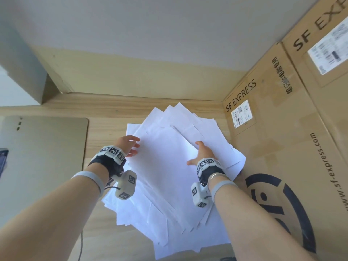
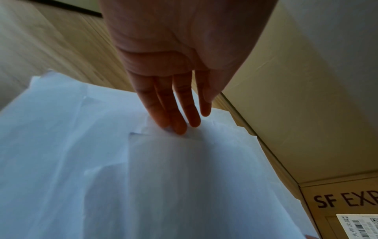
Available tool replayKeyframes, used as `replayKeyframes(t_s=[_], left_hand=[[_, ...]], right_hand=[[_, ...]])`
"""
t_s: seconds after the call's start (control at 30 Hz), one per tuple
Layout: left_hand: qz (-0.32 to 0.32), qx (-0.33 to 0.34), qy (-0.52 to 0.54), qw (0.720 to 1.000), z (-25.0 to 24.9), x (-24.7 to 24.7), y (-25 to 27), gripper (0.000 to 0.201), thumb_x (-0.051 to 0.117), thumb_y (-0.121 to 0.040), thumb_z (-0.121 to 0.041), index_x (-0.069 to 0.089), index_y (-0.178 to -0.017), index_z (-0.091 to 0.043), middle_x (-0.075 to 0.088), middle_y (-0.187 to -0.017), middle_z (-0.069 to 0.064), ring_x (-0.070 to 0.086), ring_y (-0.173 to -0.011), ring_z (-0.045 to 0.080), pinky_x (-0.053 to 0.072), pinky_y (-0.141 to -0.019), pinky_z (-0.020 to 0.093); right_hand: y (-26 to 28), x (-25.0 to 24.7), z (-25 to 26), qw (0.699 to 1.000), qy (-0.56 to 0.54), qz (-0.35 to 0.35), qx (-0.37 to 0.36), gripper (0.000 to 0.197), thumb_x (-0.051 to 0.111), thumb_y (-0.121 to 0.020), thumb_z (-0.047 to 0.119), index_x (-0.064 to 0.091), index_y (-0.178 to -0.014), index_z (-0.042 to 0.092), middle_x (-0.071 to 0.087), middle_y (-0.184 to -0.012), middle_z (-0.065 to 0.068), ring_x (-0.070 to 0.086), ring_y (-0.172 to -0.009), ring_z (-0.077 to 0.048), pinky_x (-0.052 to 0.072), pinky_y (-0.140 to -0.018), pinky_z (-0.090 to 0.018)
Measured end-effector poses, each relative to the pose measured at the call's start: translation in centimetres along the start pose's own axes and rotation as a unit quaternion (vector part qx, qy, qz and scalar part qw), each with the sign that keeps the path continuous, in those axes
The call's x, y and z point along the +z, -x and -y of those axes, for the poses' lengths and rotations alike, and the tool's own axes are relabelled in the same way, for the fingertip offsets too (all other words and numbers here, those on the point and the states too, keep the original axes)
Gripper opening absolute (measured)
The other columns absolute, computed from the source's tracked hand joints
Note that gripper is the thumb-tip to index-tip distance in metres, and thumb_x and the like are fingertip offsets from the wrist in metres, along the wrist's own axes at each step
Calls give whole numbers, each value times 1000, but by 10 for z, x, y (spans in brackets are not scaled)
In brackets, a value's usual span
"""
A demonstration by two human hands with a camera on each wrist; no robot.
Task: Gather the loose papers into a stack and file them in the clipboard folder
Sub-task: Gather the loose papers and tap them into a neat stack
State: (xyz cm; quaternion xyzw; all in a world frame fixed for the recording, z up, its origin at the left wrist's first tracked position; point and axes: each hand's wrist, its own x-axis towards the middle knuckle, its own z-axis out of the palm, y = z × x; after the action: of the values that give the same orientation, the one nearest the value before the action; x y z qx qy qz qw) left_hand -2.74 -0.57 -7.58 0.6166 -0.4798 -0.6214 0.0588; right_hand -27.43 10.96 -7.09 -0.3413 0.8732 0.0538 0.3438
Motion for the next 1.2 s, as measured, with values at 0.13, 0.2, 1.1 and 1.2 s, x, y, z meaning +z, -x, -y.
replayKeyframes(t_s=[0.13, 0.2, 1.1, 1.2], left_hand=[[-16, 4, 11, 1000, 7, -8, 1, 33, 34, -95, -4, 56, -120, -3, 57, -103, 10, 53, -64, 16, 43, -59, 22], [-26, 8, 13, 1000, 11, -11, 1, 33, 35, -94, -3, 56, -120, -3, 58, -106, 11, 52, -64, 15, 42, -59, 22], [26, 5, 166, 986, 49, -41, 10, 52, 64, -77, 8, 53, -124, -11, 66, -115, 19, 63, -106, 39, 48, -92, 57], [-14, -19, 138, 990, 62, -53, 5, 58, 62, -78, 7, 50, -131, -12, 60, -124, 21, 57, -112, 42, 42, -98, 60]], right_hand=[[3, -5, 1, 1000, 25, -16, 2, 68, 73, -75, 35, 43, -132, 16, 56, -131, -7, 50, -124, -28, 40, -104, -45], [7, -4, 0, 999, -9, -34, 1, 64, 68, -80, 33, 43, -135, 12, 51, -138, -8, 46, -129, -28, 39, -106, -42], [50, 34, 47, 942, -325, 31, -81, 37, 57, -87, 4, 52, -124, 4, 61, -122, -11, 58, -115, -26, 43, -99, -32], [46, 33, 25, 964, -256, -76, -2, 36, 60, -85, 9, 56, -120, 9, 56, -127, -14, 55, -117, -29, 42, -94, -29]])
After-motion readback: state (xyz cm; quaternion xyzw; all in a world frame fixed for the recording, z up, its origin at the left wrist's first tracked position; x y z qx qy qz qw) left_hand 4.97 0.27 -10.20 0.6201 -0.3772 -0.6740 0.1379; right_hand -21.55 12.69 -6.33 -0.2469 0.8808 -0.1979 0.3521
